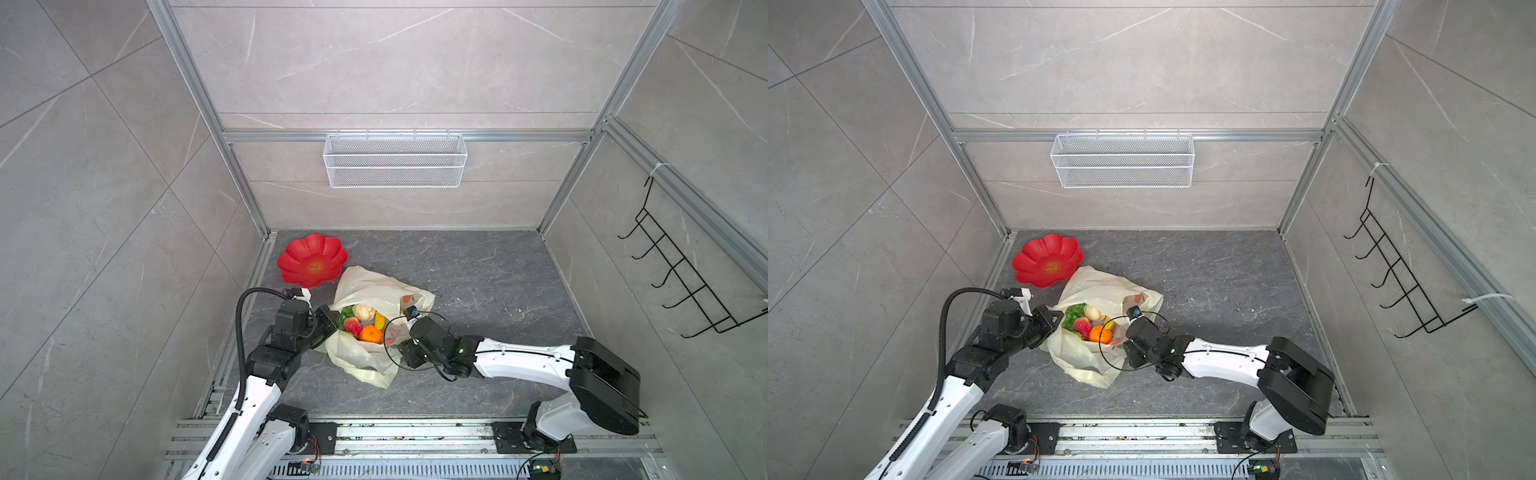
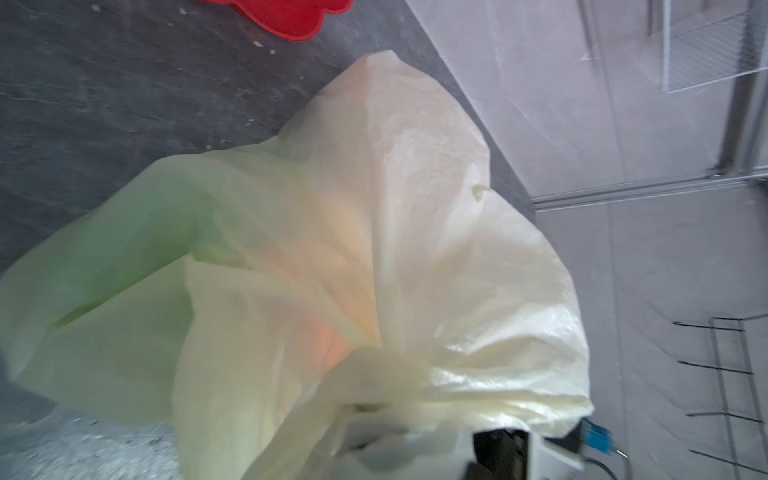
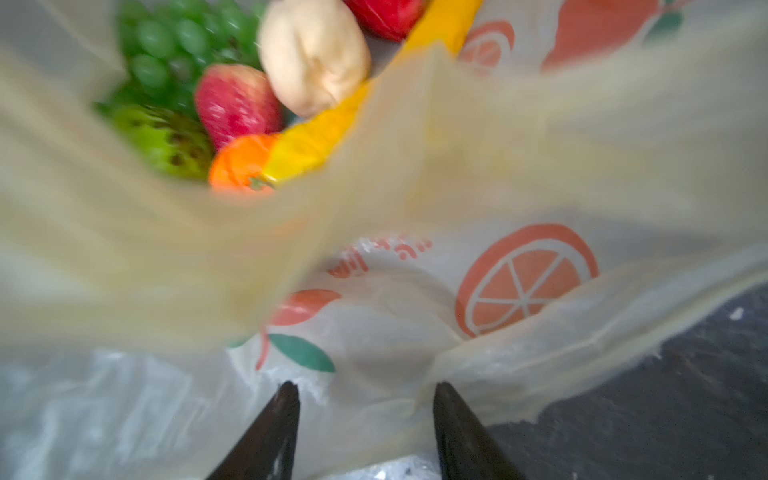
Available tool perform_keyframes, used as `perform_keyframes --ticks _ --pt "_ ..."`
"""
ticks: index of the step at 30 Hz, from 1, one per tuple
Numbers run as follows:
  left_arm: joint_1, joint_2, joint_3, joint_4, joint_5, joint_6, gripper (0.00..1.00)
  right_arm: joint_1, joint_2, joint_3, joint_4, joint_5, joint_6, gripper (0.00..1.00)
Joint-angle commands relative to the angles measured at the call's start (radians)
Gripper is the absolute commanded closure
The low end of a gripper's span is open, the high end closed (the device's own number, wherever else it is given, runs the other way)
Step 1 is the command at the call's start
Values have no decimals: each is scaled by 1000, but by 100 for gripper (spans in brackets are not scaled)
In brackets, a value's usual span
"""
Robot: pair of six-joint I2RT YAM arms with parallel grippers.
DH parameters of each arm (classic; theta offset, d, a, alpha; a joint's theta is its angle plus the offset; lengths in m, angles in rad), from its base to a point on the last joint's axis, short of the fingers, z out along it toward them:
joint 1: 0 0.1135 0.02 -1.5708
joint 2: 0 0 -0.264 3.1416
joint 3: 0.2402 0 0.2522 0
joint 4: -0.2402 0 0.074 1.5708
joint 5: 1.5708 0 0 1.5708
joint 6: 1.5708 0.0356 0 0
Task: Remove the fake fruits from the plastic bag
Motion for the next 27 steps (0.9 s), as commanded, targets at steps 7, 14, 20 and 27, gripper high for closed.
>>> perform_keyframes --ticks 7,14,20,27 --pt "6 147 94 -15 -14 108 100 3 -264 6 -111 29 -85 35" --pt "5 124 117 -96 -78 134 100 -79 -354 32 -169 104 -51 31" --pt "7 -16 118 -223 -256 101 100 -308 -235 147 -170 14 65 24" --pt "11 -148 151 -389 -489 45 100 -400 178 411 -71 -115 150 24"
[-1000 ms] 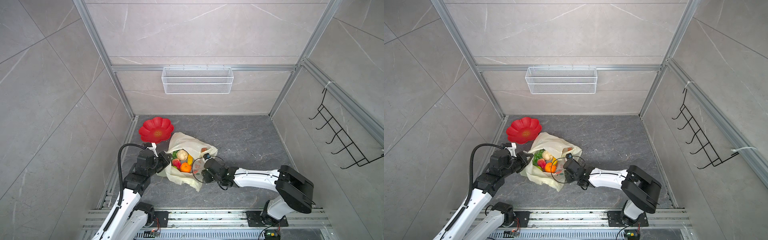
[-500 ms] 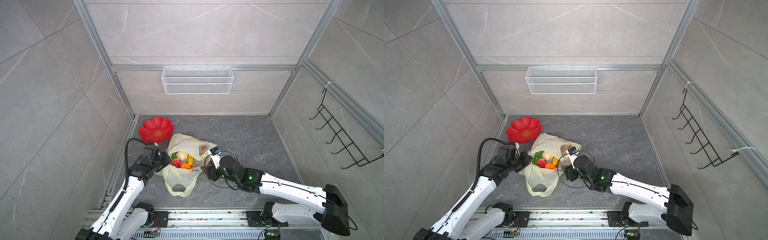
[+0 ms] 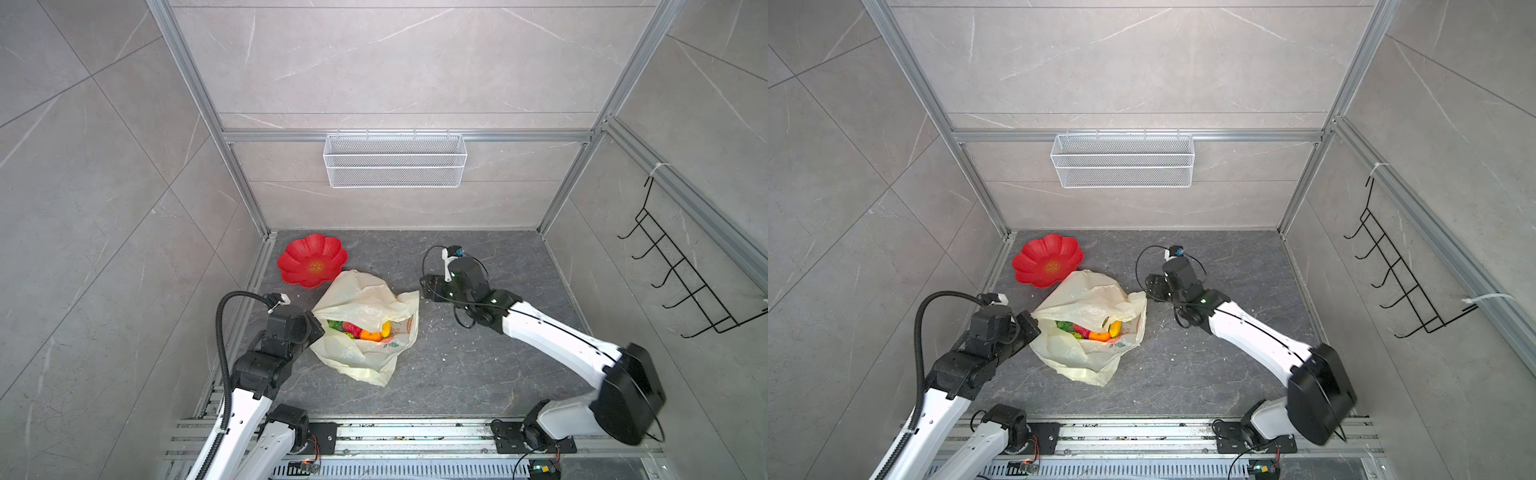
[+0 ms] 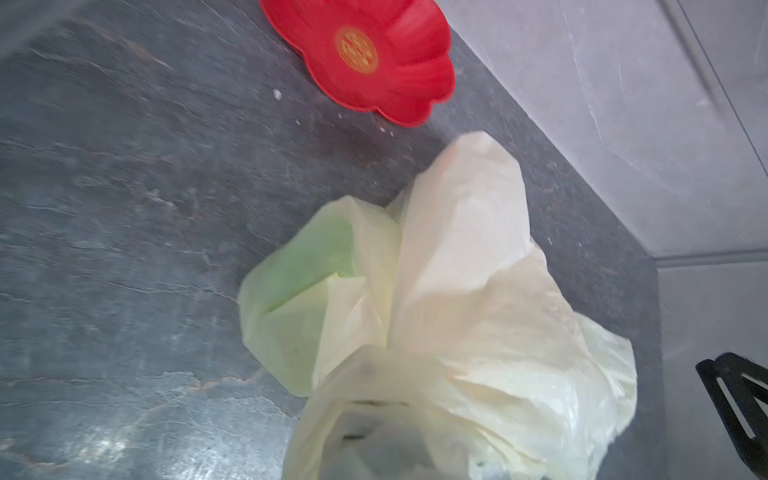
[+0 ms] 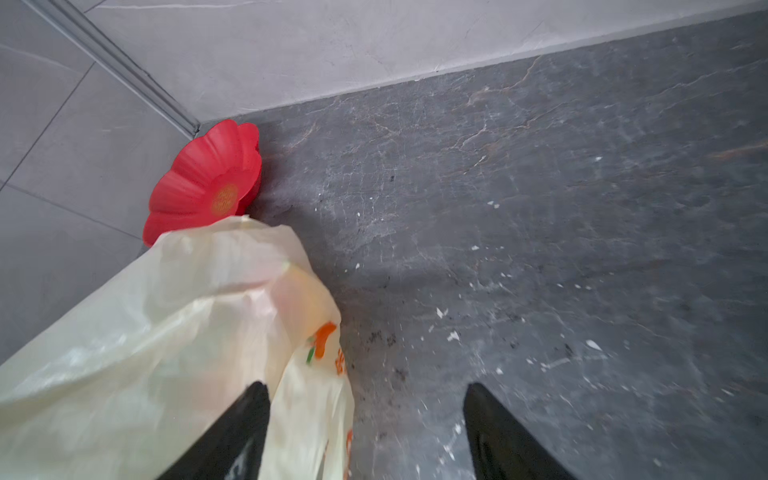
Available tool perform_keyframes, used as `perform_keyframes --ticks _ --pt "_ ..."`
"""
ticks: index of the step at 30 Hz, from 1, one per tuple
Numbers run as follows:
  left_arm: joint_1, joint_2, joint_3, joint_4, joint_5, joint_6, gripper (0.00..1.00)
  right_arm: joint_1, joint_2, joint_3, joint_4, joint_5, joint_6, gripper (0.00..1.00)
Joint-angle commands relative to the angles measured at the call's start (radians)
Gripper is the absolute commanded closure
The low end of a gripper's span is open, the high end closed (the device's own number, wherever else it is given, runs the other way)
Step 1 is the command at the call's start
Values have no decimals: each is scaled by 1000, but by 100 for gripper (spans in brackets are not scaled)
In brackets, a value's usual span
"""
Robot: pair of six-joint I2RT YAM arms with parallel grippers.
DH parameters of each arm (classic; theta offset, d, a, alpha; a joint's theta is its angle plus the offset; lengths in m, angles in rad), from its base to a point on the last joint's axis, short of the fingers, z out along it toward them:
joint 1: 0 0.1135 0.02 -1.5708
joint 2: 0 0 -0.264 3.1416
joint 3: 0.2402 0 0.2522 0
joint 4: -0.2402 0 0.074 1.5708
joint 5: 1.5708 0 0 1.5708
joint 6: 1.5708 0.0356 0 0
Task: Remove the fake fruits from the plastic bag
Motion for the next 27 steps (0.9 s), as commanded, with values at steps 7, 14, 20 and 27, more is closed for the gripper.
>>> perform_keyframes --ticks 7,14,20,27 --pt "13 -137 132 -276 -351 -54 100 -8 519 510 29 -207 87 23" --pt "13 -48 110 -161 -165 95 100 27 790 803 5 -292 132 23" --pt "12 24 66 -93 -48 132 100 62 985 1051 -48 -360 134 24" --pt "12 51 10 -101 -39 94 100 93 1306 1549 -220 -396 141 27"
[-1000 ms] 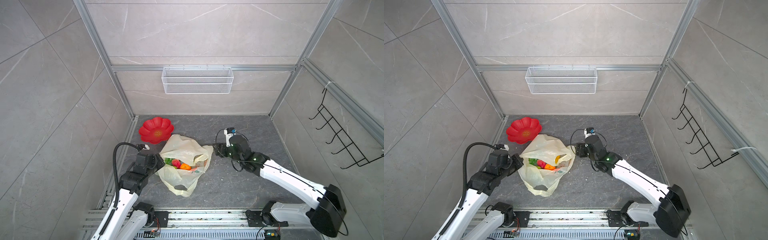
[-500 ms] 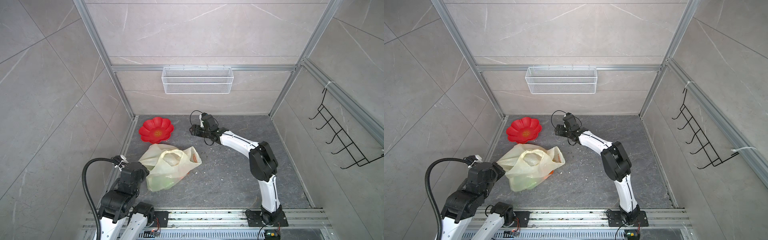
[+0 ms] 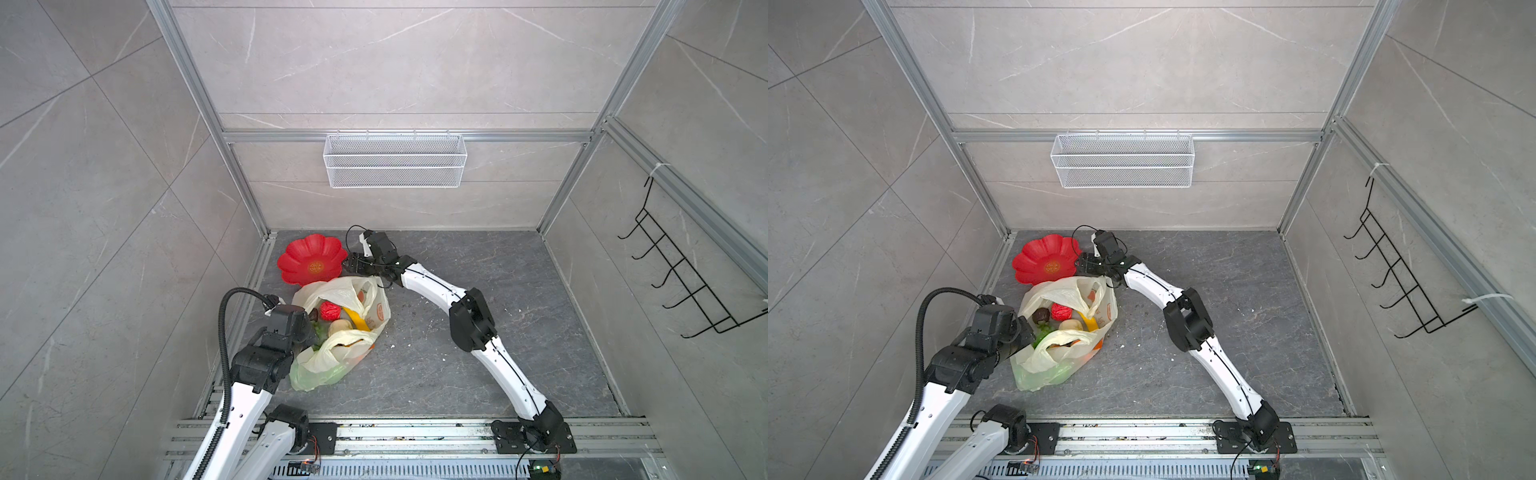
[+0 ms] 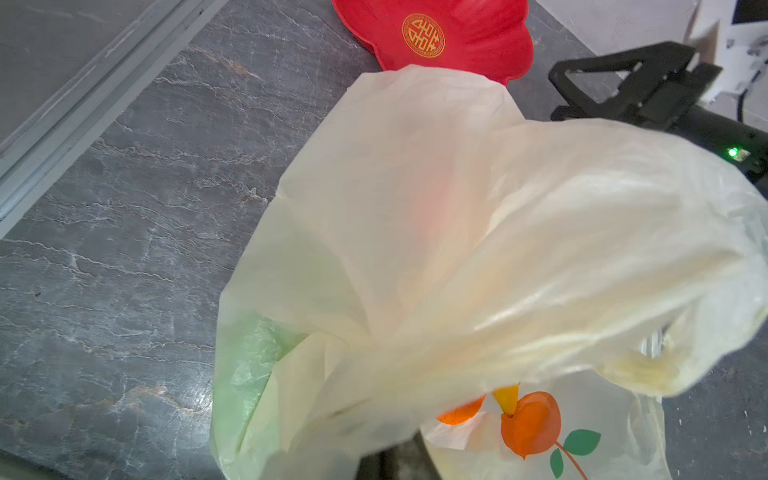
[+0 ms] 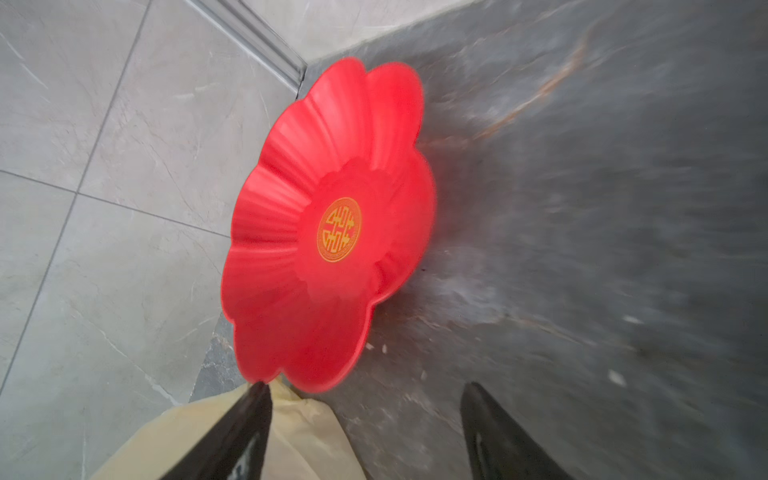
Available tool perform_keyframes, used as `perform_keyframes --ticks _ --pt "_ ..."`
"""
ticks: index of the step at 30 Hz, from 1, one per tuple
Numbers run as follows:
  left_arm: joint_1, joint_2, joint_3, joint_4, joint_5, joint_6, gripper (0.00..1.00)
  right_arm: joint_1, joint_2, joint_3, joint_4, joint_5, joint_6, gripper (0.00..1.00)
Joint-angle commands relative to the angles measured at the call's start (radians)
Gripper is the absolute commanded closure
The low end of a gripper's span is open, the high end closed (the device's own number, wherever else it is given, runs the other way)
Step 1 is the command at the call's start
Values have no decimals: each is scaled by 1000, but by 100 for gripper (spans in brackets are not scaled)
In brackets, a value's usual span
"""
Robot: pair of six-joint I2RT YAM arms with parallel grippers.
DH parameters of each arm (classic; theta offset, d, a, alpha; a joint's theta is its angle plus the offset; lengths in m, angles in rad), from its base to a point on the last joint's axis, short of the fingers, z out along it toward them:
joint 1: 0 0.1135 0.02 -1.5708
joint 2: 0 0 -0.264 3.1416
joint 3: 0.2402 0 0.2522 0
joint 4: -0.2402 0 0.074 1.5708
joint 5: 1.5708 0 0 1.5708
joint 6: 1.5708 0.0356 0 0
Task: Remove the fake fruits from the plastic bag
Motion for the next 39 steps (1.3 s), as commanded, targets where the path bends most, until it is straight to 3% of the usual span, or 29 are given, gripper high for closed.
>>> perform_keyframes --ticks 1,4,9,13,22,27,34,39 --pt "1 -33 -43 30 26 -13 100 6 134 203 -121 -26 30 27" --pt "2 -87 -90 50 34 -35 100 9 210 296 -118 -18 66 27" --pt "2 -137 -130 68 59 -42 100 23 222 238 13 -29 71 28" --pt "3 -149 -150 77 57 -47 100 37 277 293 41 -46 86 30" --pt "1 -223 -177 81 28 -83 100 58 356 339 93 -5 167 43" --pt "3 -242 -183 79 13 -87 100 75 361 337 98 10 178 56" --pt "2 -234 -168 56 11 -81 100 72 305 298 85 32 159 88" --pt "2 -241 -168 46 5 -82 100 71 262 292 87 40 157 100"
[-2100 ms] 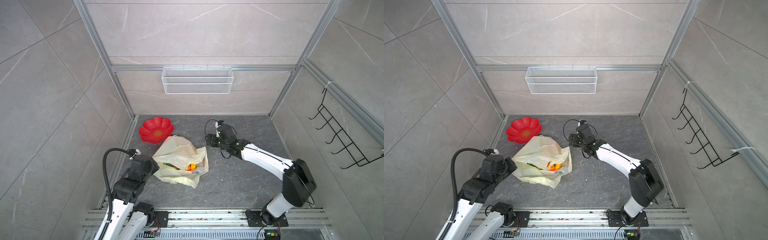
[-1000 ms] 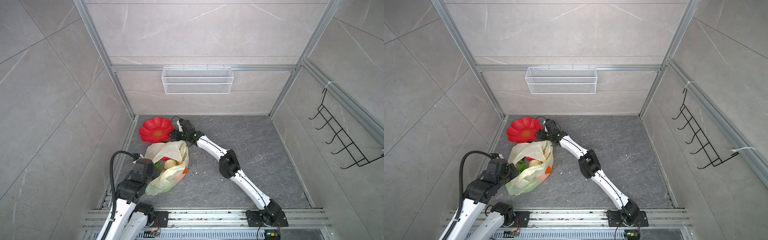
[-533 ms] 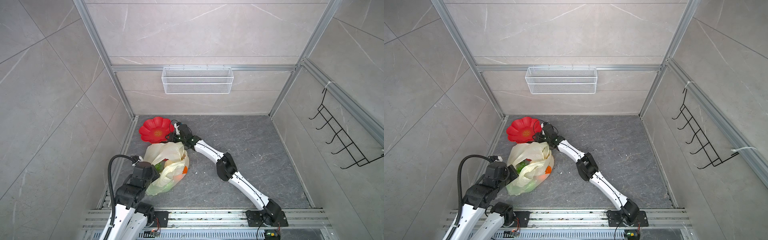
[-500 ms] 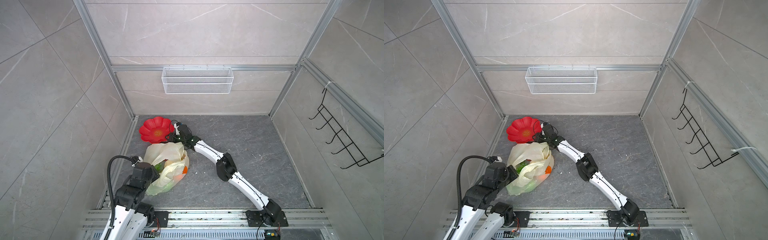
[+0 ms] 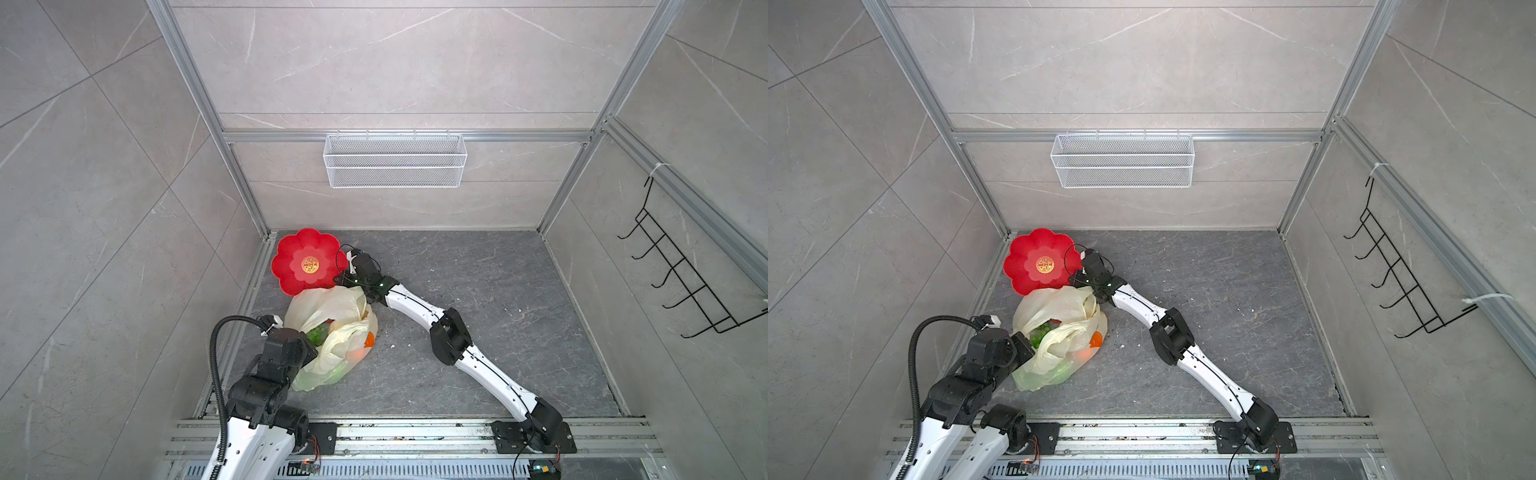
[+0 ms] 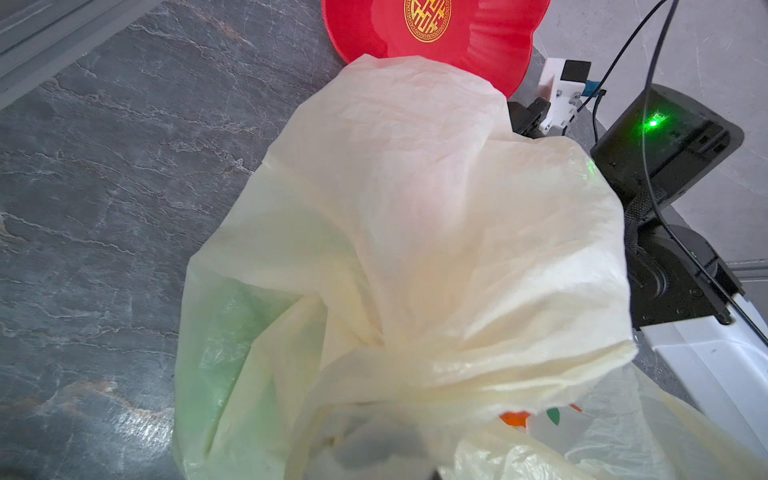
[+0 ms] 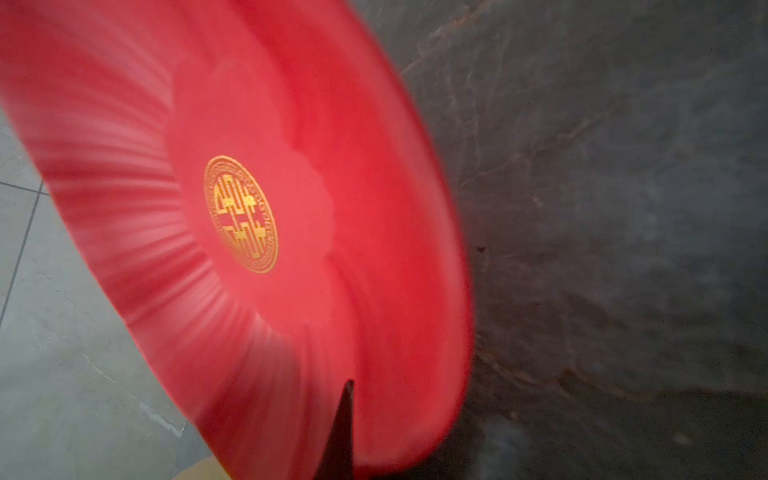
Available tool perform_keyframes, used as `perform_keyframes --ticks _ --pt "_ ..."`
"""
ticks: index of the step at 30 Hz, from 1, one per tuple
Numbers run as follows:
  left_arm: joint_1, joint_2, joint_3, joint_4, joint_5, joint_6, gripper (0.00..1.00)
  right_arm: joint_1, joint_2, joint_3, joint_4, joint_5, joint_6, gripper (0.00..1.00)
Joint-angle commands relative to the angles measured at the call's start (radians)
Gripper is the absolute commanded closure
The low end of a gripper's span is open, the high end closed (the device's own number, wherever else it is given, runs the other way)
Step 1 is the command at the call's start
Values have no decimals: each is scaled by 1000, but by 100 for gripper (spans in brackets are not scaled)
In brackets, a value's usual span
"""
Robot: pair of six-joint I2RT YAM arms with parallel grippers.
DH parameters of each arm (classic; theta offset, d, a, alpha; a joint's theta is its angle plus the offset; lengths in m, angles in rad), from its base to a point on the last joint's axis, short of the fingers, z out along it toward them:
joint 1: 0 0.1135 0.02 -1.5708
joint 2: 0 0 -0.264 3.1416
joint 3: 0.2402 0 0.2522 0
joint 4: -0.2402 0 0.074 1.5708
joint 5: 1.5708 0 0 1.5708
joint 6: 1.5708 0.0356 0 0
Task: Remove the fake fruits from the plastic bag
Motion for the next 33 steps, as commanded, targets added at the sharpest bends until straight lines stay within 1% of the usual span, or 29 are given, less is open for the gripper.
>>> perform_keyframes --ticks 1,5,8,10,13,18,23,26,30,33 --pt "2 -2 19 -7 -20 -6 100 1 -71 -22 -12 18 -13 100" --pt "2 2 20 -6 -25 -1 100 -7 -133 -80 -24 22 -8 100" --pt "3 11 23 -5 -26 3 100 -24 -229 -207 -28 45 0 100" --pt "3 15 25 -1 -26 2 100 -41 -329 -376 14 67 3 100" --pt "2 19 24 8 -23 6 100 -74 -520 -692 144 106 26 100" --pt "2 35 21 52 2 22 100 -136 -787 -1101 204 140 52 100" --pt "2 80 17 161 61 62 100 -185 -1052 -1456 150 208 30 100" --pt "1 127 15 238 128 75 100 -228 -1204 -1656 128 221 31 100" --pt "-3 191 14 331 205 87 100 -273 -1384 -1830 37 244 22 100" --pt "-24 231 25 378 220 89 100 -308 -1515 -1938 -54 237 22 100"
